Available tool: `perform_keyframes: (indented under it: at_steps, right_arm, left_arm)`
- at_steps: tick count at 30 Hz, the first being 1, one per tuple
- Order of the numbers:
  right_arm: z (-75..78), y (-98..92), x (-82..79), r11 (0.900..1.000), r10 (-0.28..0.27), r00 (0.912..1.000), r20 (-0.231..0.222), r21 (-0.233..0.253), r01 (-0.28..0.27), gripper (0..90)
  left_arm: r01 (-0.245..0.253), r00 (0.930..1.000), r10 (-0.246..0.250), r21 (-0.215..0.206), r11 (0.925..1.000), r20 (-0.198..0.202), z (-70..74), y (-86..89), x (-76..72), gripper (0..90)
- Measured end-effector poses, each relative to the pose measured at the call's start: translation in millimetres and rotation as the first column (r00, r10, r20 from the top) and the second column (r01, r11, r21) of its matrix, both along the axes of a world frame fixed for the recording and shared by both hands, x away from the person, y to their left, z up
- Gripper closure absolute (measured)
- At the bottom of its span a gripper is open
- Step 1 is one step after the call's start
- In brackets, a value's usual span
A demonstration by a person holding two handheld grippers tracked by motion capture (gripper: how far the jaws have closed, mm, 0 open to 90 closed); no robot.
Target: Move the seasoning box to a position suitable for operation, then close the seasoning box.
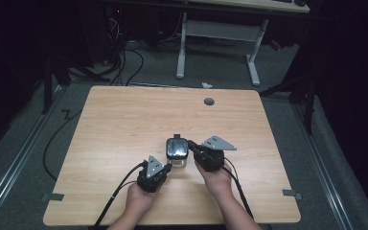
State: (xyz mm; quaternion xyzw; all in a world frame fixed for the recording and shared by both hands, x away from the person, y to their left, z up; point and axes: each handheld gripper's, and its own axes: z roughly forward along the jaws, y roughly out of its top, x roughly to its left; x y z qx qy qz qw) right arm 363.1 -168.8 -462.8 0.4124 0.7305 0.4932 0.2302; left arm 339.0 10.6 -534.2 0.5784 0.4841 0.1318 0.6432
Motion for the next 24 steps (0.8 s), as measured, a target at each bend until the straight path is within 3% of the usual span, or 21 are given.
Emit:
perform_keyframes:
  at_steps: [7, 13, 19, 24]
  right_arm:
    - [-6.2, -28.0, -5.4, 0.999, -0.051, 0.9986, -0.013, -0.017, 0.05, 86.8]
    - [-15.8, -62.3, -10.7, 0.992, -0.121, 0.9923, -0.027, -0.029, 0.12, 83.5]
    - [-25.0, -101.6, -18.5, 0.98, -0.199, 0.9792, -0.038, -0.026, 0.198, 72.4]
    - [-36.0, -132.8, -31.0, 0.964, -0.264, 0.9633, -0.046, -0.032, 0.263, 62.6]
  left_arm:
    - [0.029, 0.9994, -0.03, 0.03, 0.9991, 0.019, 5.2, 8.8, -9.4, 90.0]
    - [0.001, 0.9975, -0.007, 0.08, 0.9968, 0.07, 14.2, 37.8, -10.1, 84.7]
    - [-0.104, 0.9924, 0.098, 0.08, 0.9914, 0.075, 19.6, 84.0, 3.6, 73.4]
    - [-0.22, 0.9743, 0.215, 0.081, 0.972, 0.067, 13.0, 126.8, 8.4, 62.6]
